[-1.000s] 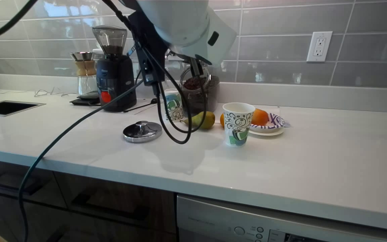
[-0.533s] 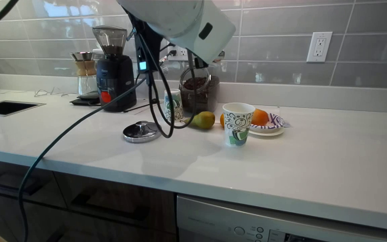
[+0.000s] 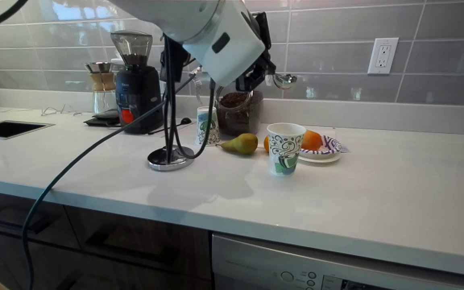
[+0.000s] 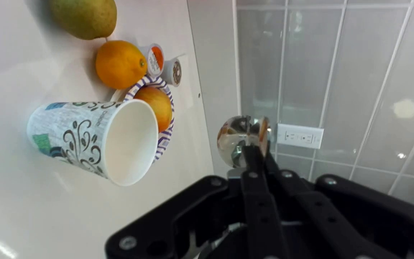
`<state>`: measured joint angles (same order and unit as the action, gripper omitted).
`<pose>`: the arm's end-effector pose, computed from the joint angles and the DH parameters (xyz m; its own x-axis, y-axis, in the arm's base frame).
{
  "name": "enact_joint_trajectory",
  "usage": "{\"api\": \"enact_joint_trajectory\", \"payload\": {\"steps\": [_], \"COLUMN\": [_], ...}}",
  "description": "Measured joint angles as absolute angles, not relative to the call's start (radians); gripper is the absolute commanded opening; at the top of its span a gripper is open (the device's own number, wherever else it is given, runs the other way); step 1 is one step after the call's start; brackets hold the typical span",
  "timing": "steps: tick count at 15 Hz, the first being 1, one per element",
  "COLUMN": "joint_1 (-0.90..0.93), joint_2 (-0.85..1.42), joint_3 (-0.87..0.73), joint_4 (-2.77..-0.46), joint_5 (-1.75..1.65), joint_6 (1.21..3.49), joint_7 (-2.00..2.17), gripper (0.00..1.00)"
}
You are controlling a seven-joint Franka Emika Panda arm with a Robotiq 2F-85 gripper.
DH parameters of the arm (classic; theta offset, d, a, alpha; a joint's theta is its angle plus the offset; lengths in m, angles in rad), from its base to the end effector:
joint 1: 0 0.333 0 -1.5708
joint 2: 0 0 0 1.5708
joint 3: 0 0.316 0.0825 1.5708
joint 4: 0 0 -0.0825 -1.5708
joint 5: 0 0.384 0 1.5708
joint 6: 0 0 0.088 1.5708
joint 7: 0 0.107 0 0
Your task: Use the silver spoon to place some coffee beans from the container into the coffee cup.
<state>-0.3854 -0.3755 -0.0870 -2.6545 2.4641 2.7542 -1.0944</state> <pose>0.3328 -0.1972 0.3584 -0.1826 -0.9828 0.0282 -0.3708 0.0423 -0.9278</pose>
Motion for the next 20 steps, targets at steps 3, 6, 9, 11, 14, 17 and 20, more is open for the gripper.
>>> {"api": "enact_joint_trajectory", "payload": {"steps": [3,6,9,11,14,17,20], "joint_1": [-0.445,-0.544,-0.607,-0.611,-0.613,-0.61,-0.605], "joint_2": [-0.373,-0.362,-0.337,-0.324,-0.317,-0.317,-0.318], "joint_3": [-0.063,-0.02,0.046,0.066,0.068,0.08,0.121], "joint_4": [-2.638,-2.613,-2.578,-2.566,-2.562,-2.562,-2.562], "joint_5": [2.511,2.51,2.509,2.51,2.51,2.509,2.509], "joint_6": [2.817,2.85,2.894,2.906,2.907,2.903,2.901], "joint_7": [-1.11,-1.11,-1.111,-1.111,-1.111,-1.117,-1.117], "gripper": [0.01,0.01,0.03,0.03,0.01,0.01,0.01]}}
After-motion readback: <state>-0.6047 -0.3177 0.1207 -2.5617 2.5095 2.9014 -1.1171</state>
